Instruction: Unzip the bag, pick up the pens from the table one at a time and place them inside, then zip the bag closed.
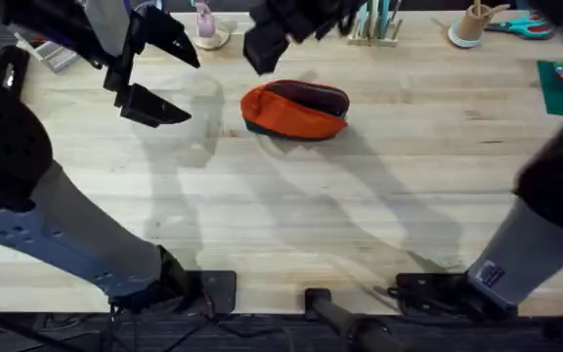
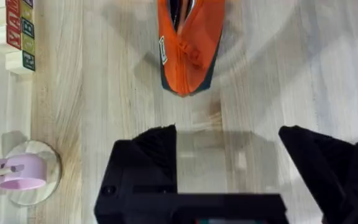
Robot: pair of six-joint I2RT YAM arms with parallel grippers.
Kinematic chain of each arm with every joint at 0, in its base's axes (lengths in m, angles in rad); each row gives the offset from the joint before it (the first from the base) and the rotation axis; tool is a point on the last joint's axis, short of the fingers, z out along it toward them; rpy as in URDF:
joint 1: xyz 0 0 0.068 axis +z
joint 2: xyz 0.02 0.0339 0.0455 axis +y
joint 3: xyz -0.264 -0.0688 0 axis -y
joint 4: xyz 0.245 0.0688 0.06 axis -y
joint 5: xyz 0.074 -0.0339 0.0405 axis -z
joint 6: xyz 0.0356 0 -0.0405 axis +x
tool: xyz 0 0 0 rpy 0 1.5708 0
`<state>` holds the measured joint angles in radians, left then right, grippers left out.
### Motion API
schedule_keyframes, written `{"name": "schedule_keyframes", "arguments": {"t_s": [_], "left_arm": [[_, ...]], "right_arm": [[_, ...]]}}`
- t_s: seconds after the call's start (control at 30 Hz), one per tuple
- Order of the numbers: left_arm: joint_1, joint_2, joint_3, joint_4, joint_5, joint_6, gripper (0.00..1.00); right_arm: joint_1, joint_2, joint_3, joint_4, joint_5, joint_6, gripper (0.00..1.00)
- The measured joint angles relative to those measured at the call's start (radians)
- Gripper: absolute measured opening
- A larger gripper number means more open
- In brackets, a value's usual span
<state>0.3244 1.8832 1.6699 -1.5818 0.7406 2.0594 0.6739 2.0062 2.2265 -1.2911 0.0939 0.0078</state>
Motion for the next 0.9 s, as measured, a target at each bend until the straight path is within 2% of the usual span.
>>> {"name": "schedule_keyframes", "arguments": {"t_s": [0.43, 0.9], "left_arm": [[0.0, 0.0, 0.0, 0.0, 0.0, 0.0, 0.994], [0.0, 0.0, 0.0, 0.026, 0.0, 0.0, 0.994]], "right_arm": [[0.0, -0.184, 0.002, 0.0, -0.005, 0.01, 0.997], [0.0, -0.308, 0.002, -0.01, -0.154, 0.064, 0.996]]}}
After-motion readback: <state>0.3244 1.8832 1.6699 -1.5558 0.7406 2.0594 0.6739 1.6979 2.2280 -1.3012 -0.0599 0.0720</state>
